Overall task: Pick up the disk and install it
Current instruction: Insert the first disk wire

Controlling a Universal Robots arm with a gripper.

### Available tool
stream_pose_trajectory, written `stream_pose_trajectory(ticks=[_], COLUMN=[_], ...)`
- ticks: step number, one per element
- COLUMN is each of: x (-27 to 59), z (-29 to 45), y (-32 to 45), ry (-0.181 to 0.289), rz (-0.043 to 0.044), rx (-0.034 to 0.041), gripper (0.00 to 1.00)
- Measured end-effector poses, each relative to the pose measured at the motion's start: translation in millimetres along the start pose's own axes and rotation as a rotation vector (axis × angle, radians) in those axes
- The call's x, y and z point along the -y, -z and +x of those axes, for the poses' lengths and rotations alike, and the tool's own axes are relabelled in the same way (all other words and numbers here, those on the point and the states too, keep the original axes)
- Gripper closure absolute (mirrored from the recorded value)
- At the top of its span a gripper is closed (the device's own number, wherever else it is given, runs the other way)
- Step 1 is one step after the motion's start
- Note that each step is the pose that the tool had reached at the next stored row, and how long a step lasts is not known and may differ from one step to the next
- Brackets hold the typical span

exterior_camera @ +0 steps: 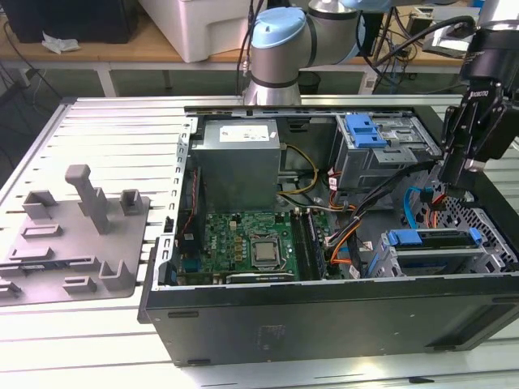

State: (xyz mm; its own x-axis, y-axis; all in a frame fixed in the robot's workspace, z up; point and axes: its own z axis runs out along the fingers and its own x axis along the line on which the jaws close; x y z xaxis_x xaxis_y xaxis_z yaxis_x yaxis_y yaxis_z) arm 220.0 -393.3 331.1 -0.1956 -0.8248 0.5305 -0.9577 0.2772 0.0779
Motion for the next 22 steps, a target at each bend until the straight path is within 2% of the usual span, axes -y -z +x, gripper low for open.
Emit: stream_pose_trajectory(ticks=[4, 6, 11, 18, 19, 22], x=[-0.3, -0.3, -3.4, -11.2, -11.2, -11.2], z=[0.1, 0.1, 0.7, 2.4, 2.4, 2.3], y=[0.7, 0.8, 0.1, -1.7, -1.6, -1.6], ry=[-0.007, -0.013, -0.025, -0.033, -0.033, -0.034], rz=[0.0088, 0.0181, 0.0351, 0.0461, 0.047, 0.0483], rx=[-0.0046, -0.0056, -0.0016, 0.0025, 0.0027, 0.0032], gripper=[0.53, 0.53, 0.53, 0.54, 0.61, 0.61])
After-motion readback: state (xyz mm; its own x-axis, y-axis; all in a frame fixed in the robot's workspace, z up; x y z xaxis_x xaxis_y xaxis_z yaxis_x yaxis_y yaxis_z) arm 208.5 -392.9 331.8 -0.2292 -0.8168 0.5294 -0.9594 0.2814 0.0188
